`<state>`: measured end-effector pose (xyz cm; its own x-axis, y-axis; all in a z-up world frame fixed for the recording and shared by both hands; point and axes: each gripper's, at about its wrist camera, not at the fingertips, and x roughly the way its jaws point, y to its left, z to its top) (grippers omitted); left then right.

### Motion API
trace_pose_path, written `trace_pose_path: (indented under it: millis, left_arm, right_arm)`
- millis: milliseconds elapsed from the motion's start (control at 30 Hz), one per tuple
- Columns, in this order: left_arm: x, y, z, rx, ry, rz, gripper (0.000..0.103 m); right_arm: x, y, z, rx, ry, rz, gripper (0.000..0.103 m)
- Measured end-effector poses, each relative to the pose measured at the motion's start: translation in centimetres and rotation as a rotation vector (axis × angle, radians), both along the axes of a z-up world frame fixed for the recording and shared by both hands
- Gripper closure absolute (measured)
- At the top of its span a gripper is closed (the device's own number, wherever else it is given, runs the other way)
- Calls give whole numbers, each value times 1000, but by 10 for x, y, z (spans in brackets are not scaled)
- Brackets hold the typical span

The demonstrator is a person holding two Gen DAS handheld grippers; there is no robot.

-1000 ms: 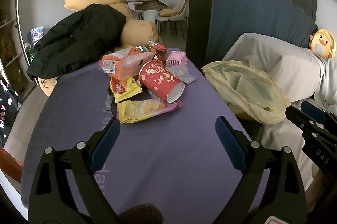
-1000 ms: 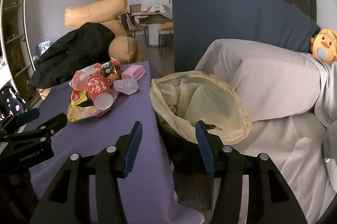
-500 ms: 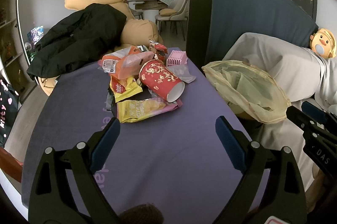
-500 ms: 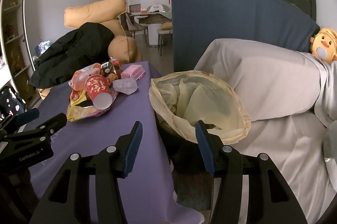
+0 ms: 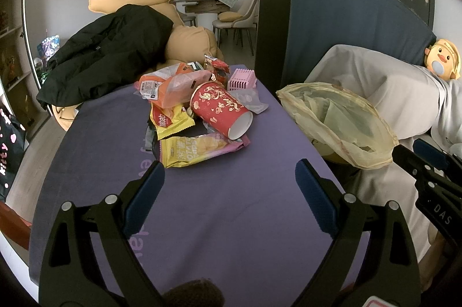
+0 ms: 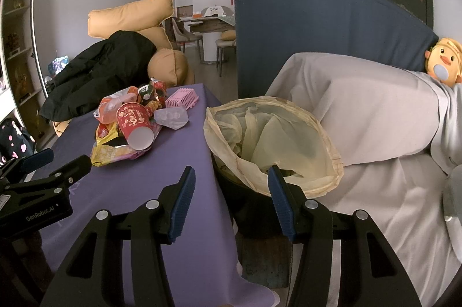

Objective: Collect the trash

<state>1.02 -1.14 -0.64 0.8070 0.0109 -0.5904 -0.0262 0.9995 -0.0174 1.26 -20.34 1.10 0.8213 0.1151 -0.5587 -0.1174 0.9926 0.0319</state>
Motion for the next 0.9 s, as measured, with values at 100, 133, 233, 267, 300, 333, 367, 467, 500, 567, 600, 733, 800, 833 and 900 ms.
trace_pose_path:
  millis: [100, 133, 233, 267, 300, 333, 367, 467, 500, 567, 600, 733, 800, 833, 900]
  left_arm:
    - [0, 0, 0, 0, 1, 0, 16]
    - [0, 0, 0, 0, 0, 1, 16]
    - [0, 0, 0, 0, 0, 1, 16]
    - [0, 0, 0, 1, 0, 1, 16]
    - [0, 0, 0, 1, 1, 0, 16]
    - [0, 0, 0, 1, 1, 1, 16]
    - [1, 0, 0, 1, 1, 1, 16]
    - [0, 0, 0, 0, 1, 1, 16]
    - [0, 0, 0, 0, 1, 1, 16]
    - [0, 0, 0, 0, 1, 1, 16]
    - [0, -1, -1, 0, 1, 1, 16]
    - [0, 0, 0, 0, 2, 1, 16]
    - [0, 0, 0, 0, 2, 1, 16]
    - [0, 0, 0, 0, 2, 1, 16]
    - [0, 0, 0, -3, 3, 0, 16]
  right_arm:
    - [0, -1, 0, 0, 0, 0, 53]
    - [0, 0, 0, 0, 0, 0, 53]
    - [0, -1, 0, 0, 0, 1, 54]
    - [0, -1, 0, 0, 0, 0, 54]
    - [0, -1, 0, 0, 0, 1, 54]
    - [0, -1, 0, 0, 0, 0, 53]
    - [0, -1, 0, 0, 1, 0, 54]
    - [0, -1, 0, 0, 1, 1, 54]
    - [0, -1, 0, 0, 1, 1, 53]
    - [0, -1, 0, 0, 1, 0, 54]
    - [0, -1, 0, 0, 1, 0, 53]
    - [1, -1, 0, -1, 2, 0, 53]
    - [1, -2, 0, -2, 2, 0, 54]
    - [1, -2, -1, -1, 2, -1, 54]
    - [2, -3, -1, 0, 3, -2, 54]
